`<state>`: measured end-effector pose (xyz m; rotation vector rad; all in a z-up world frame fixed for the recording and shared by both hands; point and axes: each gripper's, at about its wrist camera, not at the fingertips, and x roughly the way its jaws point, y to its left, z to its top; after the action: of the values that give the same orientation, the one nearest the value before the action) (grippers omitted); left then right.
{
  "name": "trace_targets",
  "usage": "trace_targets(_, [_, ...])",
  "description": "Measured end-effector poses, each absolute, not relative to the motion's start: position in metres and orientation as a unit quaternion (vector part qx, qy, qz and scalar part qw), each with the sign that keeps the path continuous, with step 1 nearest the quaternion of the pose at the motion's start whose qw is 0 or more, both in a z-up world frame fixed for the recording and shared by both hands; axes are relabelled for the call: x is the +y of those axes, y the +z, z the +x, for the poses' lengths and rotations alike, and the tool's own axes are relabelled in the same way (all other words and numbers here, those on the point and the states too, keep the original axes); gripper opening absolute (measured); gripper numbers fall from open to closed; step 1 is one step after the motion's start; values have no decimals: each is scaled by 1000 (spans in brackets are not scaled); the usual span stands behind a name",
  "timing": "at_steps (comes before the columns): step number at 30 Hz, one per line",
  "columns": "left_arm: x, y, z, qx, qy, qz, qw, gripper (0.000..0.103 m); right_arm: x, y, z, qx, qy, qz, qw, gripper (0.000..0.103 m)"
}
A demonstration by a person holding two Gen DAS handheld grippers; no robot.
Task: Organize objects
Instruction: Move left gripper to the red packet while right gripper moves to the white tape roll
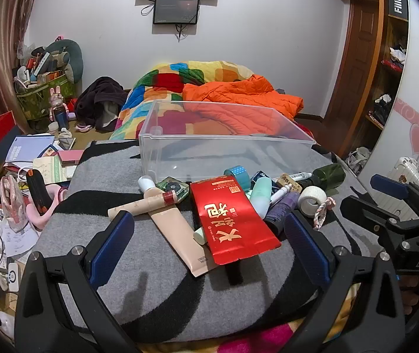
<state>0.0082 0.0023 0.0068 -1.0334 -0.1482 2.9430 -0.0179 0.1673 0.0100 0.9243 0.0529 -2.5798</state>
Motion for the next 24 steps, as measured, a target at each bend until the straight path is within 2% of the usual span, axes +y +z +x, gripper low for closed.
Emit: trace_targets(24, [3,5,10,-52,941,-334,11,103,168,5,-19,11,-918,338,208,103])
